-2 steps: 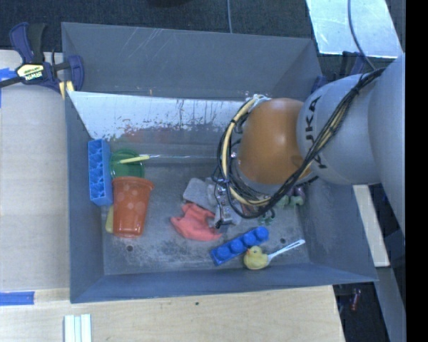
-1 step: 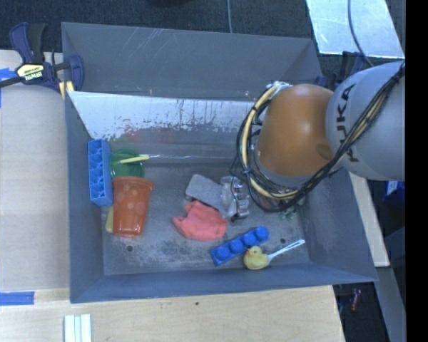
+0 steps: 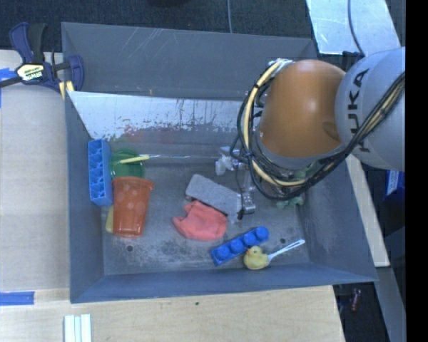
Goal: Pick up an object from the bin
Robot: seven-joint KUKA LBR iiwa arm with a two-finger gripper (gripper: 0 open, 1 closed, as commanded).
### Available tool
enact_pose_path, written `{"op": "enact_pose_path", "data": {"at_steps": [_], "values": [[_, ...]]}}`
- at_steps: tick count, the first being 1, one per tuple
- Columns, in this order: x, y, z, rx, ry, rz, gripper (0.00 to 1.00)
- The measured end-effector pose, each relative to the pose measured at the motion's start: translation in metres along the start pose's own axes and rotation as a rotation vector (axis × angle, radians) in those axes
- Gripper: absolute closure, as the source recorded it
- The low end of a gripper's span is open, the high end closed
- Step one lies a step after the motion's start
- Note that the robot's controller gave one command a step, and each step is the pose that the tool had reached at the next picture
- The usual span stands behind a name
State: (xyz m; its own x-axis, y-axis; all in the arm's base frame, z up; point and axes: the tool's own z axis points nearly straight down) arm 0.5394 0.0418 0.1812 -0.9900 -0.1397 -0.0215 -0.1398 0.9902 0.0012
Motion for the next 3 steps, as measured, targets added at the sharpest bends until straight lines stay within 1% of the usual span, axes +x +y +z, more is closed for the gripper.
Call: {"op": "enact_pose_path", "data": {"at_steps": [1,2,3], "values": [[0.0,0.0,0.0,0.0,0.0,0.0,0.0],[0.031,-0.024,0.045,0.001,-0.004,-0.07,0.0],[0.048,-0.04,0.069,0.001,-0.01,-0.12,0.0]]}}
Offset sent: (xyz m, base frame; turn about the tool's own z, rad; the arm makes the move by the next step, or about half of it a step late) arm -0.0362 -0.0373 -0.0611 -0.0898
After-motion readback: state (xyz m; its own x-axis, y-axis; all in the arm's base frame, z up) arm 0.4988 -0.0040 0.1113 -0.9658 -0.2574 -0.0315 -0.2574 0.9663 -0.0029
